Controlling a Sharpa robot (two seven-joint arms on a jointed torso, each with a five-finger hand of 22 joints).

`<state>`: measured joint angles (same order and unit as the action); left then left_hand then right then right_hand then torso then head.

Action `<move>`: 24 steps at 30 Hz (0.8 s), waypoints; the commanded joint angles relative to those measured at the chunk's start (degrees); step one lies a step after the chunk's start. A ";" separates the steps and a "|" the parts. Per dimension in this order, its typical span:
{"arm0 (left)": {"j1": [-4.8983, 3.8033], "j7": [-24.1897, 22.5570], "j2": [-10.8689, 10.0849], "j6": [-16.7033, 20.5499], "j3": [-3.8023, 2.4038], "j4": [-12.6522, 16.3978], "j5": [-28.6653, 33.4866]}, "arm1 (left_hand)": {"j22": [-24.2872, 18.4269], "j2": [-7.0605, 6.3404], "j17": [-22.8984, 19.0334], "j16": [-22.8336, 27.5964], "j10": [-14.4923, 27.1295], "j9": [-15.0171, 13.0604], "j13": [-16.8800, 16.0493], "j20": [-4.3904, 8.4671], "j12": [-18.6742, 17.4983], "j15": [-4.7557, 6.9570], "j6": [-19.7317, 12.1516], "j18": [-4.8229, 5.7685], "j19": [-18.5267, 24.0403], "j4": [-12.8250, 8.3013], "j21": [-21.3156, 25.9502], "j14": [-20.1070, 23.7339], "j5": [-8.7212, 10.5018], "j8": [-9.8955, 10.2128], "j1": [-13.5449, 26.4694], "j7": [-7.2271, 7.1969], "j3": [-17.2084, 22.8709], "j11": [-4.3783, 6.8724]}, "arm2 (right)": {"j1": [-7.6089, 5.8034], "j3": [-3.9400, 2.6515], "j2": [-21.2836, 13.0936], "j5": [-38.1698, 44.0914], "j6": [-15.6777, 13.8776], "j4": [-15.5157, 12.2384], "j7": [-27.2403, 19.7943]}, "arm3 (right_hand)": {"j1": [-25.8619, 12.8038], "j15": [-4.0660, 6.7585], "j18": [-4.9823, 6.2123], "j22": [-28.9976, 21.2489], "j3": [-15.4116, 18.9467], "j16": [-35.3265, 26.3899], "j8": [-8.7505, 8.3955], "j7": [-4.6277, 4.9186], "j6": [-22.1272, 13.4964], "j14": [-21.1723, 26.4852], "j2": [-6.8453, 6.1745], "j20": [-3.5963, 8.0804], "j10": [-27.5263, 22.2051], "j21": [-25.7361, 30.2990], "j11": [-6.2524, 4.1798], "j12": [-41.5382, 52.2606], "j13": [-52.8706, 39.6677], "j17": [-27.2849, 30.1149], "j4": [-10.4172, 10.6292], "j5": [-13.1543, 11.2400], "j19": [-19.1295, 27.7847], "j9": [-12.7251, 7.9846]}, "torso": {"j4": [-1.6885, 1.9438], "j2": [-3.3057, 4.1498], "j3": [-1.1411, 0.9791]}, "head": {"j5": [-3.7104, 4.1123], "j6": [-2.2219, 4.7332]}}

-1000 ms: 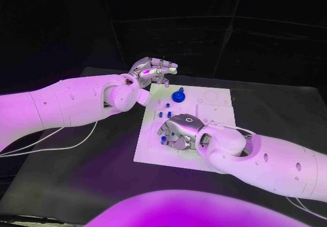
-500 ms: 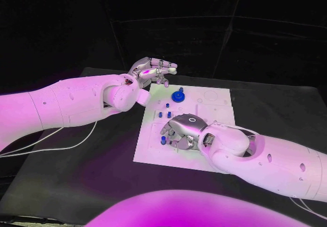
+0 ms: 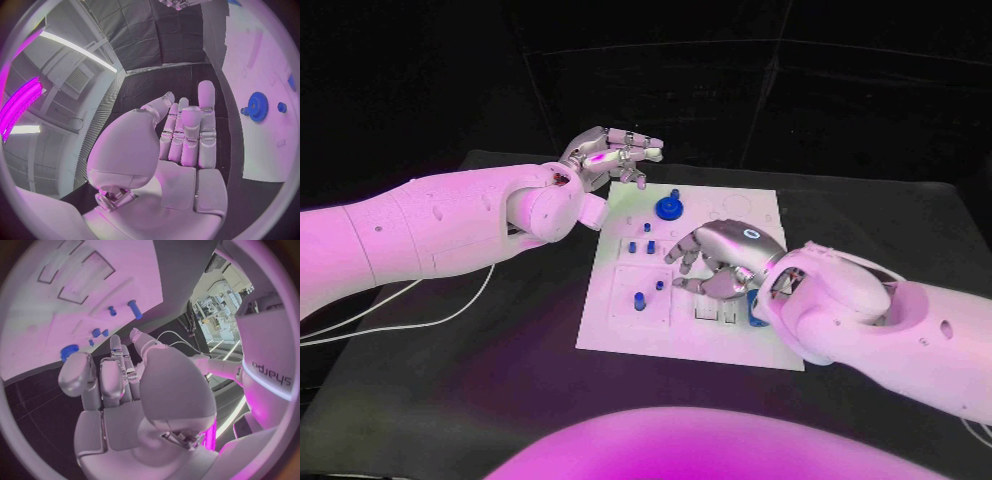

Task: Assemble the parts on the task board

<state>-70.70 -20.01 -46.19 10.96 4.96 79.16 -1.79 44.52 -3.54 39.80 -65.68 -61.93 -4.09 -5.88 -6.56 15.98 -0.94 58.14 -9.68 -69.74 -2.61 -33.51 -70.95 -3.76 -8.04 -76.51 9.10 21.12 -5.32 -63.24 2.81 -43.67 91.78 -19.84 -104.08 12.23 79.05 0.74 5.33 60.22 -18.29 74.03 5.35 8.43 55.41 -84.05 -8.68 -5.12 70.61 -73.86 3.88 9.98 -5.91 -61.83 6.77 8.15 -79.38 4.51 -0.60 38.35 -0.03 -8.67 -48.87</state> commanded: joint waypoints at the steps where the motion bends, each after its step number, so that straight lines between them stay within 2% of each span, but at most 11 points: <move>1: -0.10 -0.13 -0.16 -0.49 -0.04 0.24 0.16 | -0.06 0.13 -0.06 0.18 0.27 0.08 -0.08 0.03 0.30 0.15 0.02 -0.79 0.37 0.07 0.28 0.42 0.20 -0.36 0.22 0.06 -0.17 -0.06 | -1.29 -0.40 -3.43 -12.88 -5.18 -1.21 0.23 | -1.89 0.50 -0.31 3.12 1.32 2.06 1.11 -0.21 2.22 -2.00 0.01 0.16 3.67 -1.87 -0.54 2.35 -1.58 -3.12 0.97 1.06 -1.57 0.30 | -0.11 -0.09 0.08 | 1.77 0.79; 4: -0.11 -0.12 -0.25 -0.46 -0.03 0.38 0.17 | -0.06 0.13 -0.06 0.18 0.27 0.08 -0.08 0.03 0.30 0.15 0.02 -0.79 0.37 0.07 0.28 0.42 0.20 -0.36 0.22 0.06 -0.17 -0.06 | -2.03 -0.62 -7.18 -15.86 -2.93 -1.95 4.09 | -4.85 2.16 -0.83 6.43 4.85 3.67 3.38 -2.05 5.80 -2.47 -0.07 1.48 8.66 -3.96 -2.39 8.68 -6.69 -5.25 2.64 4.44 -2.92 1.24 | -0.26 -0.20 0.27 | 3.43 1.27; 6: -0.11 -0.12 -0.30 -0.43 -0.03 0.49 0.17 | -0.06 0.13 -0.06 0.18 0.27 0.08 -0.08 0.03 0.30 0.15 0.02 -0.79 0.37 0.07 0.28 0.42 0.20 -0.36 0.22 0.06 -0.17 -0.06 | -2.28 -0.68 -9.12 -16.20 -1.63 -2.11 7.31 | -6.07 2.55 -1.17 7.99 6.86 4.53 4.38 -2.80 7.06 -2.71 -0.14 1.99 10.55 -4.89 -3.04 14.51 -12.19 -6.49 3.32 5.71 -3.50 1.87 | -0.38 -0.22 0.38 | 4.22 1.43; 7: -0.11 -0.13 -0.32 -0.44 -0.03 0.54 0.17 | -0.06 0.13 -0.06 0.18 0.27 0.08 -0.08 0.03 0.30 0.15 0.02 -0.79 0.37 0.07 0.28 0.42 0.20 -0.36 0.22 0.06 -0.17 -0.06 | -2.36 -0.70 -10.02 -16.00 -1.07 -2.16 9.04 | -6.25 2.68 -1.30 8.94 8.25 5.21 4.88 -3.30 7.27 -2.87 -0.17 2.55 10.78 -5.47 -3.39 22.94 -21.29 -7.46 3.46 7.53 -3.84 2.34 | -0.49 -0.23 0.44 | 4.67 1.54; 8: -0.11 -0.14 -0.35 -0.43 -0.03 0.60 0.17 | -0.10 0.16 -0.18 0.22 0.31 0.08 -0.08 0.03 0.36 0.15 0.02 -0.79 0.37 0.06 0.32 0.47 0.20 -0.39 0.19 0.06 -0.17 -0.06 | -2.42 -0.70 -10.82 -15.65 -0.65 -2.25 10.67 | -6.27 2.73 -1.41 9.77 9.58 5.93 5.63 -3.61 7.47 -2.98 0.87 2.95 10.34 -5.96 -3.59 31.74 -30.95 -8.55 3.86 8.58 -4.07 3.08 | -0.62 -0.24 0.46 | 4.90 1.57; 9: -0.11 -0.15 -0.37 -0.44 -0.03 0.66 0.17 | -0.11 0.17 -0.22 0.24 0.32 0.08 -0.08 0.03 0.38 0.15 0.02 -0.79 0.36 0.05 0.34 0.49 0.20 -0.40 0.18 0.06 -0.17 -0.06 | -2.45 -0.70 -11.58 -15.21 -0.31 -2.40 12.21 | -6.49 2.89 -1.51 10.13 10.60 6.38 6.04 -3.50 7.49 -3.05 0.94 2.95 10.53 -6.16 -3.68 37.68 -37.45 -9.28 4.09 8.69 -4.16 3.51 | -0.77 -0.24 0.44 | 5.26 1.64; 10: -0.11 -0.15 -0.39 -0.45 -0.03 0.72 0.17 | -0.11 0.17 -0.22 0.24 0.32 0.08 -0.08 0.03 0.38 0.15 0.02 -0.79 0.36 0.05 0.34 0.49 0.20 -0.40 0.18 0.06 -0.17 -0.06 | -2.38 -0.68 -12.62 -14.61 0.09 -2.76 14.25 | -5.98 3.00 -1.60 10.55 13.28 7.27 7.24 -3.83 6.71 -3.16 2.06 2.90 9.78 -6.43 -4.51 48.57 -49.32 -10.52 4.56 9.72 -4.20 5.06 | -0.87 -0.22 0.40 | 6.01 1.69; 11: -0.11 -0.15 -0.40 -0.46 -0.02 0.74 0.17 | -0.11 0.17 -0.22 0.24 0.32 0.08 -0.08 0.03 0.38 0.15 0.02 -0.79 0.36 0.05 0.34 0.49 0.20 -0.40 0.18 0.06 -0.17 -0.06 | -2.30 -0.67 -13.06 -14.30 0.30 -2.97 15.09 | -6.68 3.14 -1.64 10.77 14.19 7.60 7.40 -3.50 6.39 -3.22 1.98 2.88 9.80 -6.54 -3.87 51.28 -52.54 -11.14 5.12 9.47 -4.25 5.36 | -0.92 -0.20 0.36 | 6.39 1.74; 16: -0.11 -0.16 -0.60 -0.47 -0.01 1.00 0.17 | -0.11 0.17 -0.22 0.24 0.32 0.08 -0.08 0.03 0.38 0.15 0.02 -0.79 0.36 0.05 0.34 0.49 0.20 -0.40 0.18 0.06 -0.17 -0.06 | -1.21 -0.55 -15.88 -11.70 2.11 -4.65 20.28 | -7.74 3.07 -1.74 11.47 18.99 8.76 9.15 -3.53 4.61 -3.40 2.94 2.69 9.65 -6.92 -3.58 59.14 -62.04 -13.10 7.62 8.63 -4.38 7.96 | -1.00 -0.24 0.41 | 8.10 1.83; 19: -0.11 -0.17 -0.79 -0.43 -0.01 1.17 0.17 | -0.11 0.17 -0.22 0.24 0.32 0.08 -0.08 0.03 0.38 0.15 0.02 -0.79 0.36 0.05 0.34 0.49 0.20 -0.40 0.18 0.06 -0.17 -0.06 | -0.20 -0.47 -16.70 -10.95 2.55 -5.20 21.96 | -7.92 2.95 -1.76 11.55 20.30 8.91 9.47 -3.45 3.89 -3.41 3.02 2.61 9.49 -6.96 -3.51 59.64 -62.95 -13.34 8.41 8.14 -4.37 8.61 | -1.01 -0.21 0.46 | 8.53 1.96; 24: -0.11 -0.20 -0.94 -0.47 0.01 1.35 0.17 | -0.11 0.17 -0.22 0.24 0.32 0.08 -0.08 0.03 0.38 0.15 0.02 -0.79 0.36 0.05 0.34 0.49 0.20 -0.40 0.18 0.06 -0.17 -0.06 | 1.46 -0.38 -16.75 -9.26 2.69 -5.31 23.41 | -7.89 2.81 -1.76 11.65 22.20 9.01 9.99 -3.31 2.88 -3.40 3.06 2.48 9.24 -7.00 -3.35 59.94 -63.87 -13.49 9.39 7.83 -4.36 9.58 | -0.87 -0.19 0.30 | 9.21 2.09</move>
<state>-70.71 -19.94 -47.11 10.97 5.01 80.34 -1.78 44.47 -3.54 39.63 -65.68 -61.93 -4.09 -5.88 -6.56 15.97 -0.72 58.14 -9.69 -69.74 -2.61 -33.51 -70.74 -3.76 -8.04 -76.51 9.10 21.12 -5.32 -61.92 2.48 -60.56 80.34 -18.45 -109.21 32.38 71.30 3.62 4.41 71.81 3.61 82.82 15.09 5.12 58.64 -84.03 -5.86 -2.36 80.13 -80.49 0.41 69.75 -69.68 -74.95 16.19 16.33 -83.56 14.01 -1.55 38.12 0.35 0.29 -46.81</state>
